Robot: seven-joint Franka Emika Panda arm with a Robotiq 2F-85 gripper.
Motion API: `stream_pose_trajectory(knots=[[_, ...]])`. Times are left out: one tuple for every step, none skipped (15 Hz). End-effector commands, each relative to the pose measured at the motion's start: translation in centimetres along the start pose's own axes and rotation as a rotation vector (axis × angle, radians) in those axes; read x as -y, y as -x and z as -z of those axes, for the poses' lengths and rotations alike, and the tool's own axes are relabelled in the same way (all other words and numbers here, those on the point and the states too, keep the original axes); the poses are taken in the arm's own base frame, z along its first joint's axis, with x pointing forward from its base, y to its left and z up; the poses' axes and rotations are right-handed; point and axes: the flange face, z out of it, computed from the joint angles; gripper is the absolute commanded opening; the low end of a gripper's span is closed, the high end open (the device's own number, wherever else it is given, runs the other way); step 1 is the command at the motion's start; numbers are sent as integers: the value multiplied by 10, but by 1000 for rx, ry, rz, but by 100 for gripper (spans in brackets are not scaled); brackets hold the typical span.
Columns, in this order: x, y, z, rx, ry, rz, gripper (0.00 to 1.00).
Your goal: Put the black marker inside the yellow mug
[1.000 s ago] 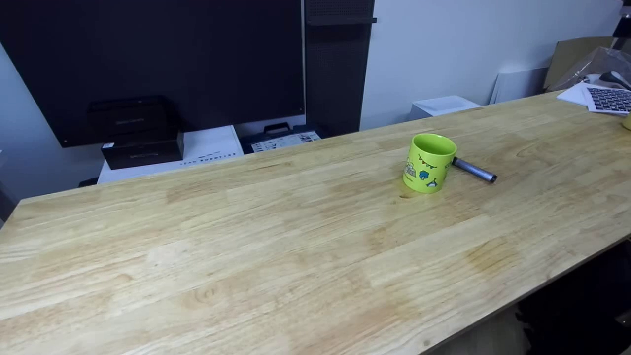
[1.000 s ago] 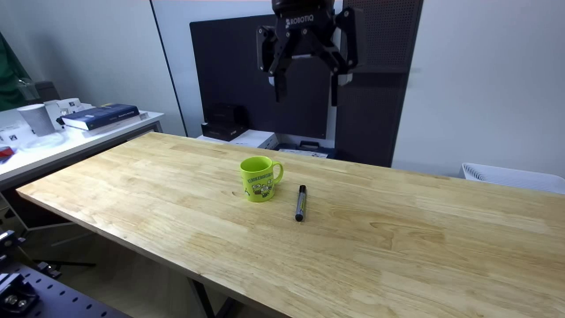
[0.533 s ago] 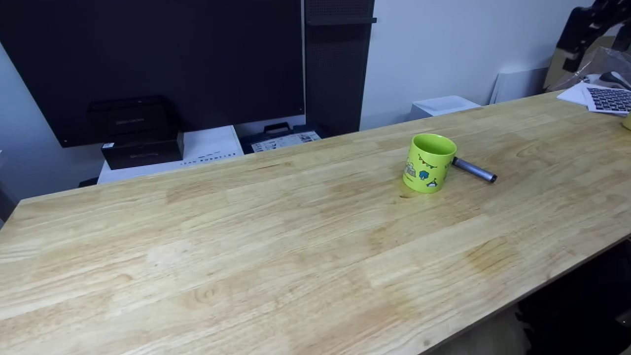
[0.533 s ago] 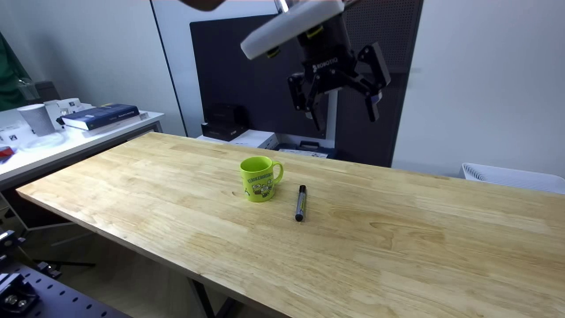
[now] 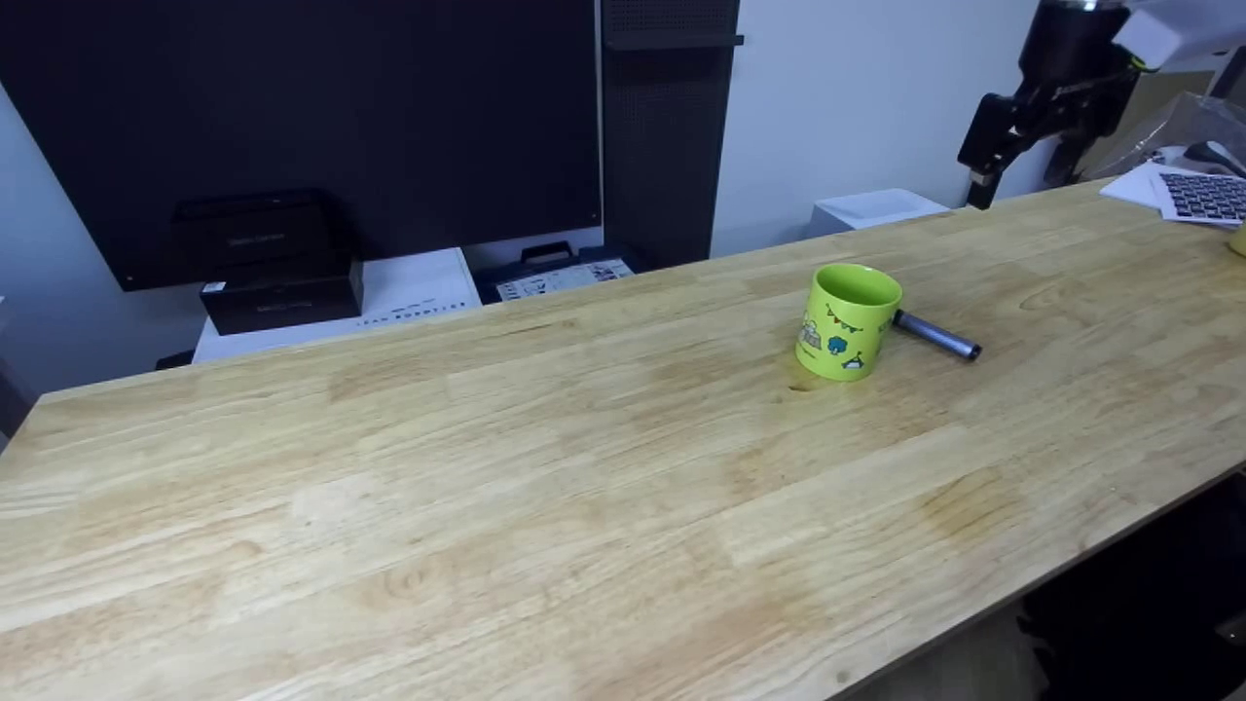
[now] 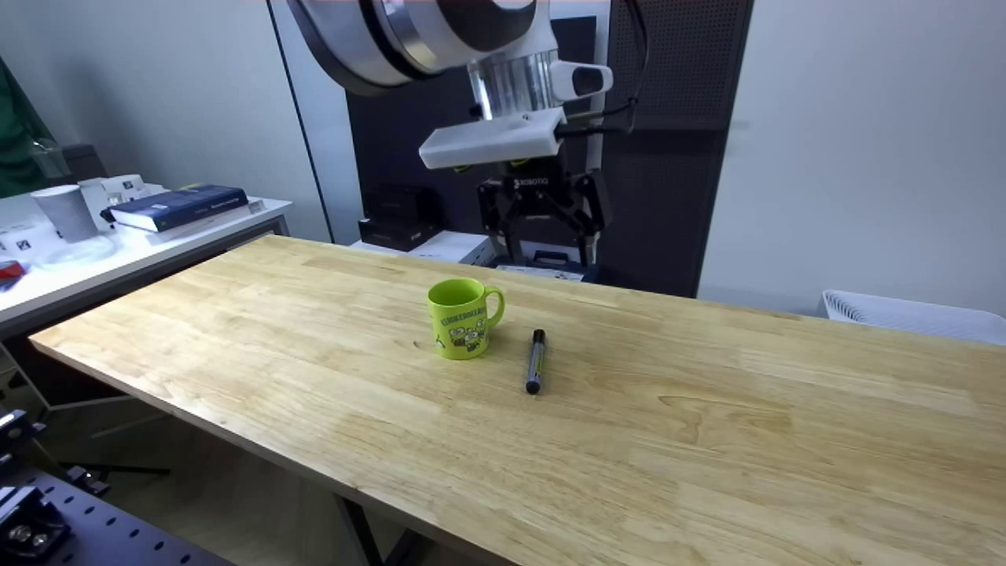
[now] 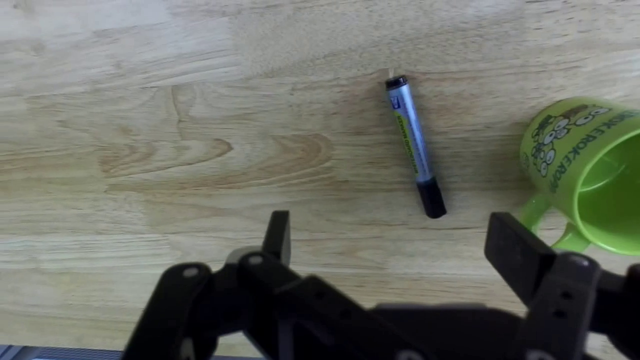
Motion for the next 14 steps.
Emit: stream_pose_trajectory(knots=[[-4, 0, 1, 0, 4, -5, 100], [-4, 0, -2, 10, -7, 28, 100], [-1, 2, -8, 7, -29, 82, 100], [2, 3, -14, 3, -47, 124, 100], [8, 5, -21, 0, -74, 168, 100], [13, 7, -29, -1, -102, 209, 100], [17, 10, -36, -2, -127, 254, 100], [19, 12, -44, 2, -149, 296, 100], [20, 15, -51, 15, -164, 364, 100], [19, 17, -59, 35, -174, 435, 100], [18, 21, -64, 52, -183, 497, 100], [23, 20, -57, 42, -161, 414, 100], [21, 22, -62, 48, -166, 425, 100], [21, 23, -64, 51, -165, 424, 100]])
